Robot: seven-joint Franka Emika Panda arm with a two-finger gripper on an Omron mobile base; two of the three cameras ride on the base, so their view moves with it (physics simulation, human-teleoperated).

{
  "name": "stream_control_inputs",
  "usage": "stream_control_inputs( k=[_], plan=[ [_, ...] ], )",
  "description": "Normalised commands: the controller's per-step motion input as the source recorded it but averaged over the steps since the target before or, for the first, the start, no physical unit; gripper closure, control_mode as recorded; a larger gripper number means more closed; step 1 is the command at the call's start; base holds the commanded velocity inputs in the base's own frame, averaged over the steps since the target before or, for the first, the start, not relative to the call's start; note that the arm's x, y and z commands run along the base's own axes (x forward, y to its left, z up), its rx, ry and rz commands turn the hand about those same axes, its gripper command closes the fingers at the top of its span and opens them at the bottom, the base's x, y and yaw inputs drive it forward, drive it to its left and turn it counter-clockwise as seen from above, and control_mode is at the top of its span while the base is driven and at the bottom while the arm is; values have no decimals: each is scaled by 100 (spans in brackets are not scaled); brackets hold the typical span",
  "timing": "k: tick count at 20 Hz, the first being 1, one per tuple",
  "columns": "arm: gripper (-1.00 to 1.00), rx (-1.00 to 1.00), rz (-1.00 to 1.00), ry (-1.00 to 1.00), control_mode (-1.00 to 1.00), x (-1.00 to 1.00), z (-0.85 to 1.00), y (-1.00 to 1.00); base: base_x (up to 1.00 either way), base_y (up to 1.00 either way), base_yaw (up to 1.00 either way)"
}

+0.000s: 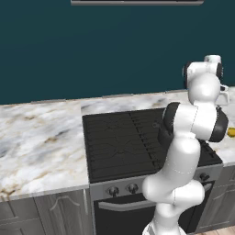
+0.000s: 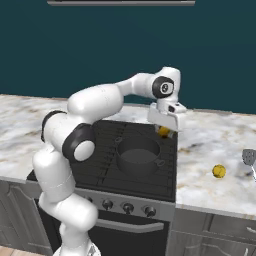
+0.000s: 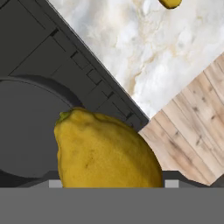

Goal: Put the lemon and lemon in the pot. Retrieve the spatula and lightly stir the vegetables in the pot.

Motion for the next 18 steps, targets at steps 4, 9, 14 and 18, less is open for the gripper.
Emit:
stream_control_inputs(
  k=[4,9,14,18],
  plan=[
    [100,1,20,-12,-100,-4,-36,70,0,0,0],
    [100,0,12,-1,-100,17,-6,37,0,0,0],
    [100,3,2,-1,-100,33,0,8,0,0,0],
    [100,6,3,0,-100,19,-1,10,0,0,0]
  ],
)
